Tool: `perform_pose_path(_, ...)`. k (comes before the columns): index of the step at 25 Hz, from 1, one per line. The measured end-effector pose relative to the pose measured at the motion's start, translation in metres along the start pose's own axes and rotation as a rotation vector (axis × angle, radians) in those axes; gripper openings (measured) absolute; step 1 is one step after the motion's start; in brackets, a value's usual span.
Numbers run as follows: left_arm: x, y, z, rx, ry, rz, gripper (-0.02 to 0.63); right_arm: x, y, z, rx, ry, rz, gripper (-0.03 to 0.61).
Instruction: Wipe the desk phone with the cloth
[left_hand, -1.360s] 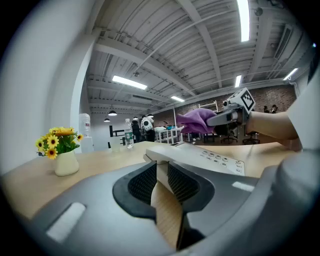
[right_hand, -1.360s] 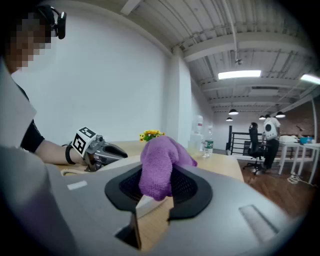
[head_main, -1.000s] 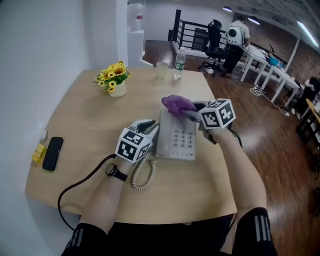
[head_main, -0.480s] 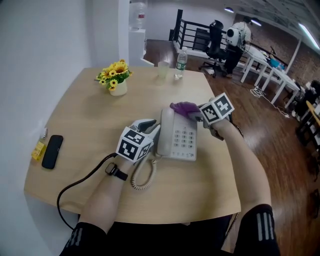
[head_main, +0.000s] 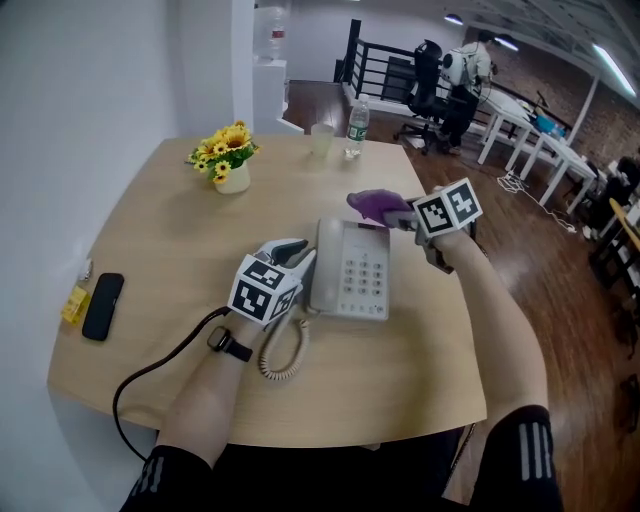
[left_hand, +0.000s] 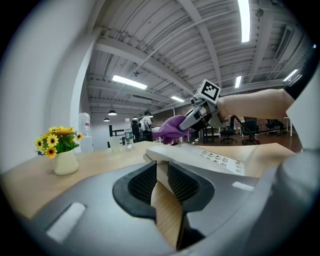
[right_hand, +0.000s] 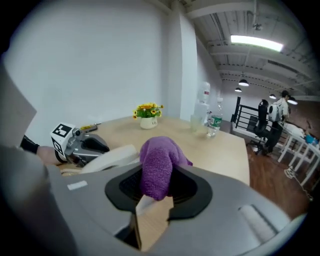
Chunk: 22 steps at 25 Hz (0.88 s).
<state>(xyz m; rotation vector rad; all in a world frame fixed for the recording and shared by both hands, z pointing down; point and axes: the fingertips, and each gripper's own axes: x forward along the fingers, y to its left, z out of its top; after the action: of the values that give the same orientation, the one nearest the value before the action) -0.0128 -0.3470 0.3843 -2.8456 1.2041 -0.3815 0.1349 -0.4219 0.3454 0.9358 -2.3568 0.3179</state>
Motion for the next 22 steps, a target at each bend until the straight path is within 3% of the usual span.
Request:
perform_pose_path(3, 0.000, 0.000, 0.000, 0.000, 0.000, 0.001, 0.063, 0.027, 0.023, 0.004, 0.003, 0.018, 0.069, 0.117)
perform_pose_path(6, -0.001, 0.000, 0.000, -0.001, -0.001, 0.001, 0.063, 0.045, 0.027, -0.008, 0.020, 0.063, 0.083, 0.117)
perform_pose_path(15, 0.000, 0.000, 0.000, 0.000, 0.003, -0.001, 0.063, 0.006, -0.015, -0.042, 0.046, 0.105, -0.021, 0.117)
perform_pose_path(22, -0.001, 0.001, 0.000, 0.001, 0.001, 0.002, 0.063, 0.000, 0.012, -0.056, 0.005, 0.027, -0.020, 0.117)
